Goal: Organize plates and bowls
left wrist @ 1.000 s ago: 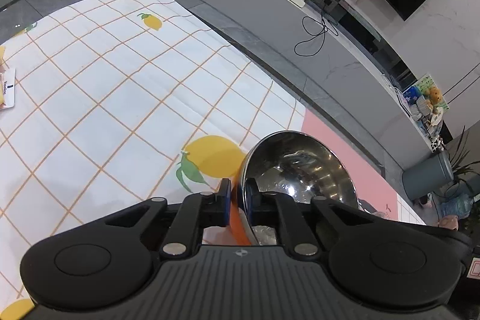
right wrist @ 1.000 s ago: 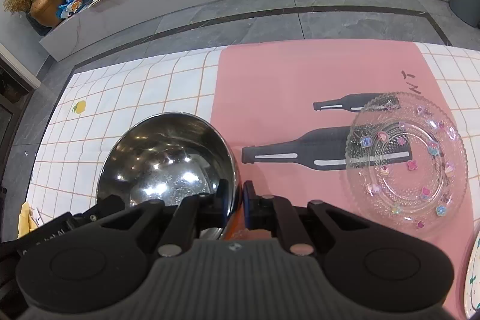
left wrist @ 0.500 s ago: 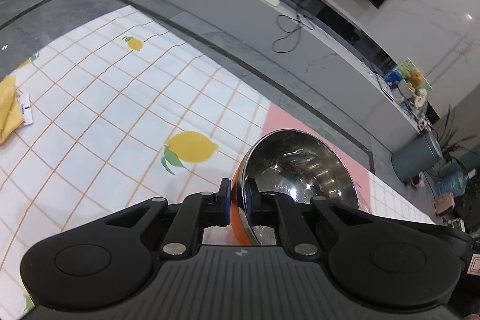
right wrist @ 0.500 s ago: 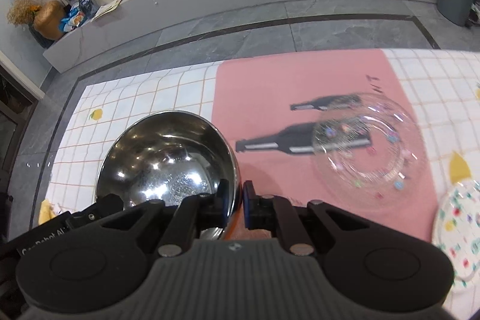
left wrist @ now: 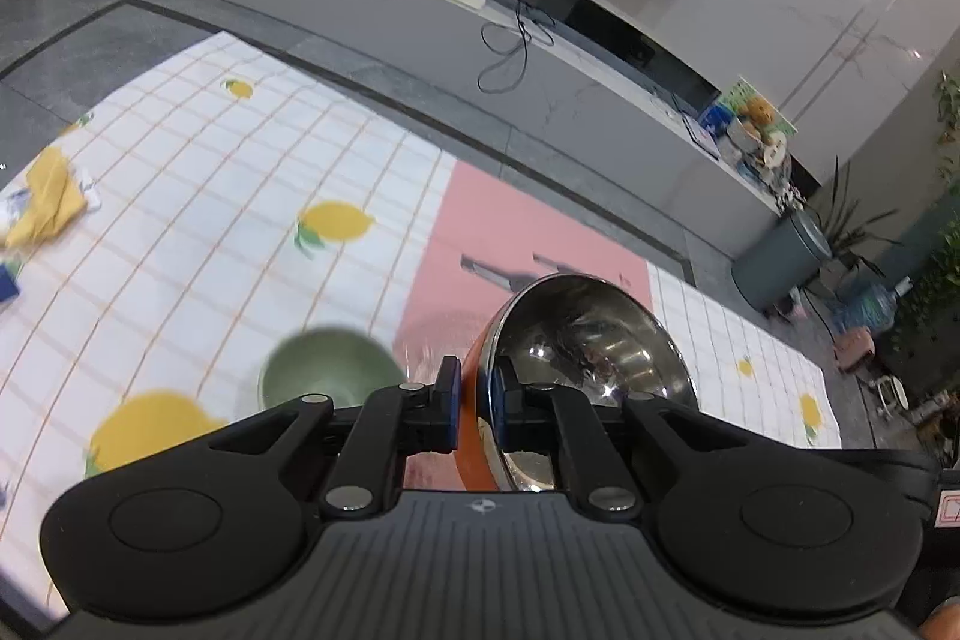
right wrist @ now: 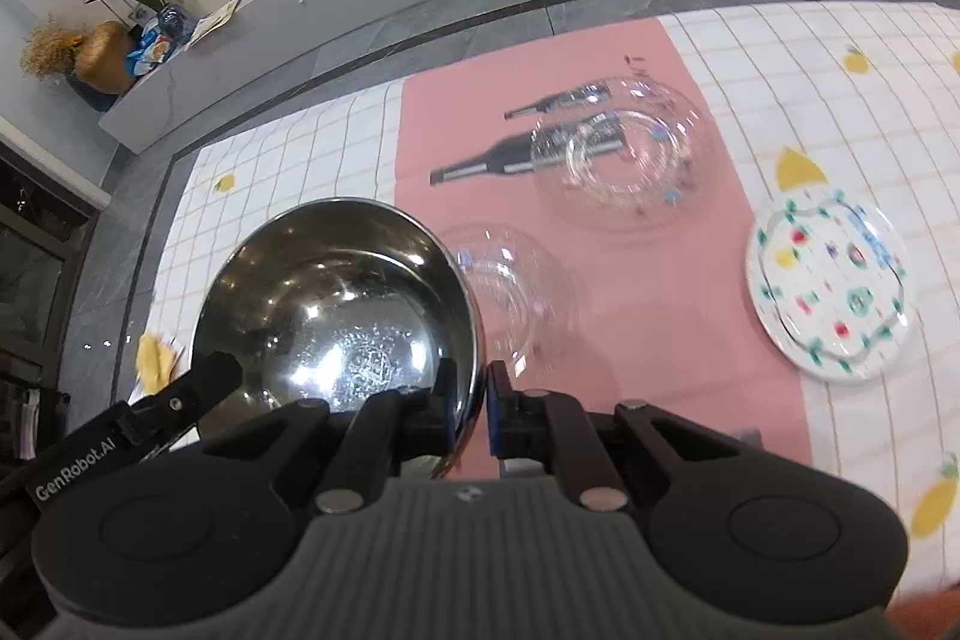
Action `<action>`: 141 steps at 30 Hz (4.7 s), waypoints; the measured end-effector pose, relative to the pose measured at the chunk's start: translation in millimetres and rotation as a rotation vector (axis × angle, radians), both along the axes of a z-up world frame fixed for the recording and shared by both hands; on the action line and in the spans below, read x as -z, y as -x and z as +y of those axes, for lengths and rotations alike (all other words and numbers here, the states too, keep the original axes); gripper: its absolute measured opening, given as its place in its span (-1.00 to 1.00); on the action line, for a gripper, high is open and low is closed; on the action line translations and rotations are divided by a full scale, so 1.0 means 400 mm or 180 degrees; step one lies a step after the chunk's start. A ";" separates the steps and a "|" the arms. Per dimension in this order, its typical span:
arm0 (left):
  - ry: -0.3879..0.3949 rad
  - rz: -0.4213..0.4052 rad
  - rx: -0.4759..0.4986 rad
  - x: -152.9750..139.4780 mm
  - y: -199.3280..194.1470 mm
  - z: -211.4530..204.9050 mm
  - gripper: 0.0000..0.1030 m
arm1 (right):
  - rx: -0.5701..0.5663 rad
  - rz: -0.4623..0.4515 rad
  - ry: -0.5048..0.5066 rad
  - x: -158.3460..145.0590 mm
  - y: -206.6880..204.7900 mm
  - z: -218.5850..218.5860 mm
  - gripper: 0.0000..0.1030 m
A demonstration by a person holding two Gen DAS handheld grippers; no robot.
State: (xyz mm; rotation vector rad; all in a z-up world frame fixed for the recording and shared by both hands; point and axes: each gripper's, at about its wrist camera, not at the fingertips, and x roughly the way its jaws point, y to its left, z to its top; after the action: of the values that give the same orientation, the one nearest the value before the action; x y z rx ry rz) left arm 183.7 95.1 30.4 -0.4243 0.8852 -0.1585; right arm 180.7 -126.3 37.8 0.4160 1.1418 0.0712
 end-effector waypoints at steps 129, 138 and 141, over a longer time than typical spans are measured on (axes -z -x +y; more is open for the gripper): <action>-0.0410 0.0613 -0.0539 0.318 -0.129 0.136 -0.74 | -0.0767 0.0308 -0.0079 0.295 -0.191 0.262 -0.75; -0.0436 0.0567 -0.0470 0.305 -0.119 0.131 -0.85 | -0.0745 0.0297 -0.0080 0.294 -0.178 0.260 -0.91; -0.0388 0.0511 -0.0457 0.287 -0.105 0.135 -0.85 | -0.0741 0.0274 -0.0103 0.278 -0.165 0.254 -0.91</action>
State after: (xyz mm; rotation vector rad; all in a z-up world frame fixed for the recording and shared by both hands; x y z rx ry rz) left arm 225.9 149.2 -84.4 -0.3889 1.0125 0.0623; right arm 246.6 -24.5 -73.4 0.3158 1.2719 0.2776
